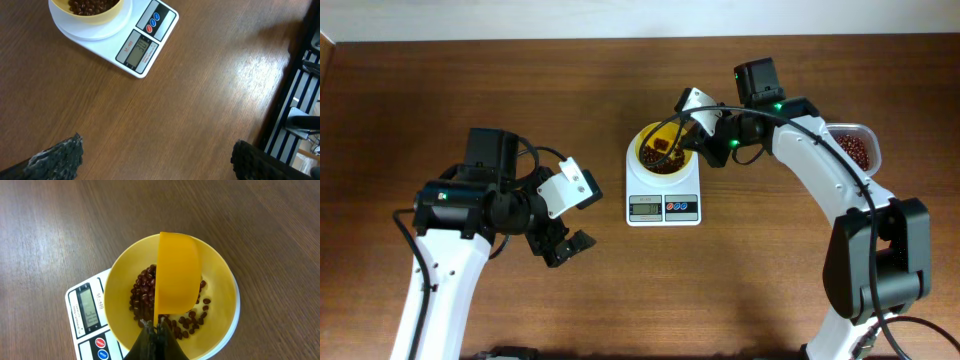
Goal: Scoop item into bowl and weigh 50g on scale
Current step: 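Tilt the scoop with the right gripper to pour beans into bowl, then move the empty scoop back to the bean tub with right gripper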
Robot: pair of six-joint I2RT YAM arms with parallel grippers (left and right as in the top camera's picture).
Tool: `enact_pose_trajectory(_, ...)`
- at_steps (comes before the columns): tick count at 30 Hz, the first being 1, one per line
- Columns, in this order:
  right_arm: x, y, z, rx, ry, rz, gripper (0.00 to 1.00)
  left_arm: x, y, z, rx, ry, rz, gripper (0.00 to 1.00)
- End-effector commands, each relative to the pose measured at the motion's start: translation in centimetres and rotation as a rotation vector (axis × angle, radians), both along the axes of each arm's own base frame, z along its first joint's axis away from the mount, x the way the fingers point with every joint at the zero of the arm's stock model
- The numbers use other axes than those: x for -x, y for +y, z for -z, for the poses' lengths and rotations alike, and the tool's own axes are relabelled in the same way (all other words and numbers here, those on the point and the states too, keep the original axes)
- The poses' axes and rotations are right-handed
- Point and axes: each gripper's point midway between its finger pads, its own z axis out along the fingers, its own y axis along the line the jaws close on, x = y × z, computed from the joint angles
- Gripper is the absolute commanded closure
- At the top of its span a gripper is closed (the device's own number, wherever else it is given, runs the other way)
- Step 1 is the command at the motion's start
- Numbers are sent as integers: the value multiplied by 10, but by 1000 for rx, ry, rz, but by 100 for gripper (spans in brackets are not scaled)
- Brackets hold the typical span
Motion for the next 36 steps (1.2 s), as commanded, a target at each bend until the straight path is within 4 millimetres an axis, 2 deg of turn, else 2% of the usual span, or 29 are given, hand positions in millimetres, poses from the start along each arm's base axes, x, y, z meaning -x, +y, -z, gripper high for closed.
enact_pose_trajectory(1,2,1,2,20,-14,-11,96,0,-4,-6,14,-23,22,1)
enact_pose_trajectory(6,1,2,-6,15,-33,-10,96,0,-4,-6,14,-23,22,2)
enact_pose_trajectory(11,-5,-2,-45,20,-140,9,96,0,-4,-6,14,-23,22,1)
enact_pose_trajectory(13,-7,-7,-50,47,-164,29,96,0,-4,-6,14,-23,22,1)
enact_pose_trajectory(17,-1,-8,-26,108,-109,34,96,0,-4,-6,14,-23,22,1)
enact_pose_trajectory(21,-6,-10,-20,236,-164,68,96,0,-4,-6,14,-23,22,1)
enact_pose_trajectory(25,-11,-6,-43,238,-241,80,96,0,-4,-6,14,-23,22,1)
enact_pose_trajectory(30,2,-2,-43,245,-212,61,96,0,-4,-6,14,-23,22,1)
enact_pose_trajectory(32,2,-1,-59,230,-249,64,96,0,-4,-6,14,-23,22,1)
enact_pose_trajectory(33,3,-3,-77,213,-293,75,96,0,-4,-6,14,-23,22,1)
enact_pose_trajectory(34,5,-3,-82,209,-302,76,96,0,-4,-6,14,-23,22,1)
enact_pose_trajectory(36,9,-5,-80,217,-284,73,96,0,-4,-6,14,-23,22,1)
